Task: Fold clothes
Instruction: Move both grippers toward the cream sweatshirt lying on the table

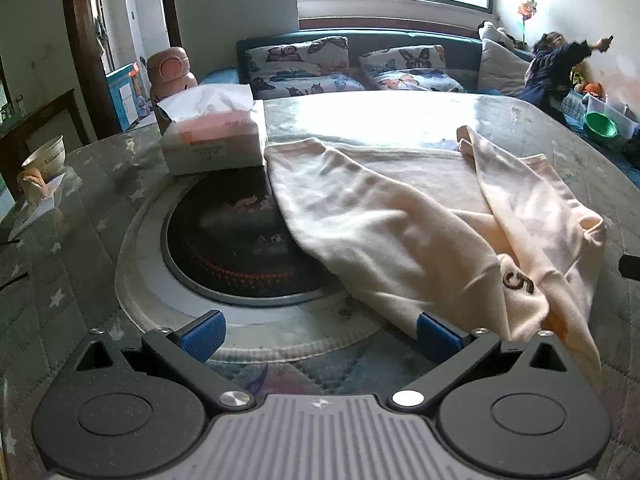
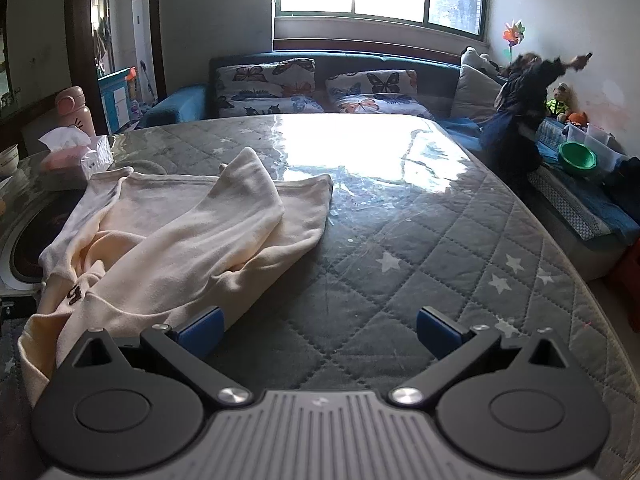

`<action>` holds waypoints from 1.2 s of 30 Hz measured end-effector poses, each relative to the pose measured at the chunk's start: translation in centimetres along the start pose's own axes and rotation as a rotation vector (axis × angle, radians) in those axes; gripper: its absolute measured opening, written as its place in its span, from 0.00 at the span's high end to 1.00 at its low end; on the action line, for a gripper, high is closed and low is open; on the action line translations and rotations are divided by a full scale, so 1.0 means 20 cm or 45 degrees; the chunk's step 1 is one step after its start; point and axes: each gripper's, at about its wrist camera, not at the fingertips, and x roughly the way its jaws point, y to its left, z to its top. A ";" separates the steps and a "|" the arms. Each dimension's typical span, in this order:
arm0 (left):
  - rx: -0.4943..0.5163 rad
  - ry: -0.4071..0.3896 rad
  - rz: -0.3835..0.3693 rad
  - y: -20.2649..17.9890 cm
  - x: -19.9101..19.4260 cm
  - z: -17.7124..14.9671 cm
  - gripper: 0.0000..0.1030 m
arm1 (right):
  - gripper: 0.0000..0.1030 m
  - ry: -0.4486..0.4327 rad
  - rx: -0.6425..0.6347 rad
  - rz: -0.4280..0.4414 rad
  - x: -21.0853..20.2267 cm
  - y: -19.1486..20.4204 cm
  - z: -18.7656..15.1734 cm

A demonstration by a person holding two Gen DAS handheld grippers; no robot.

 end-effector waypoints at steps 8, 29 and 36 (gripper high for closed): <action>-0.014 0.023 0.006 -0.01 -0.05 0.07 0.00 | 0.00 -0.006 0.012 0.002 -0.01 0.00 0.00; 0.014 -0.009 0.004 -0.08 -0.06 0.19 0.00 | 0.00 0.007 0.005 -0.001 -0.02 0.01 0.04; 0.020 0.012 0.002 -0.14 0.01 0.26 0.00 | 0.00 0.017 0.019 -0.006 0.01 -0.01 0.06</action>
